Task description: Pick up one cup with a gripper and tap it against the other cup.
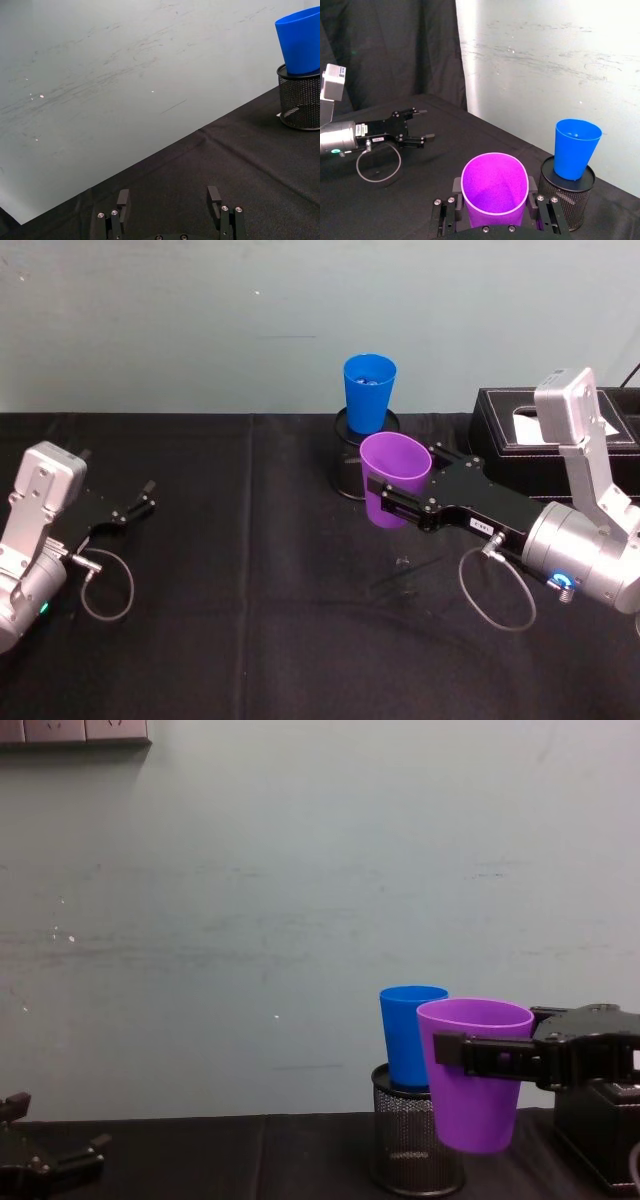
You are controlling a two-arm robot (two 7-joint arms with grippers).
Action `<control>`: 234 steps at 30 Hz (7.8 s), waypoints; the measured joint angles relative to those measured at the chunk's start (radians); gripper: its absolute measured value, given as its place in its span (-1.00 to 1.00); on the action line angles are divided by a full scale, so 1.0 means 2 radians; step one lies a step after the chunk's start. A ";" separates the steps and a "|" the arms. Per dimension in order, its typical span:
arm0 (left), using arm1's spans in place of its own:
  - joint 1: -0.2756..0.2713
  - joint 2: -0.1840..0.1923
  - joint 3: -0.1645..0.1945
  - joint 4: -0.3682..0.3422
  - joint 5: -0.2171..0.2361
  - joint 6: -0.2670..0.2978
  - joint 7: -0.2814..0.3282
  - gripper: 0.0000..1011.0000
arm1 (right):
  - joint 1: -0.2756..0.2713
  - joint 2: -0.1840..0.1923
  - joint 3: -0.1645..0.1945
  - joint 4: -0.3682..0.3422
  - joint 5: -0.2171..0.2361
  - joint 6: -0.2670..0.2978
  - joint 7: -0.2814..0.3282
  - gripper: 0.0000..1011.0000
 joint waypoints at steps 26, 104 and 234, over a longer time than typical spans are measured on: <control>0.000 0.000 0.000 0.000 0.000 0.000 0.000 0.98 | 0.011 -0.011 -0.007 0.022 0.004 0.000 0.000 0.43; 0.000 0.000 0.000 0.000 0.000 0.000 0.000 0.98 | 0.170 -0.133 -0.017 0.262 -0.034 -0.026 -0.004 0.43; 0.000 0.000 0.000 0.000 0.000 0.000 0.000 0.98 | 0.182 -0.138 -0.017 0.276 -0.035 -0.025 -0.004 0.43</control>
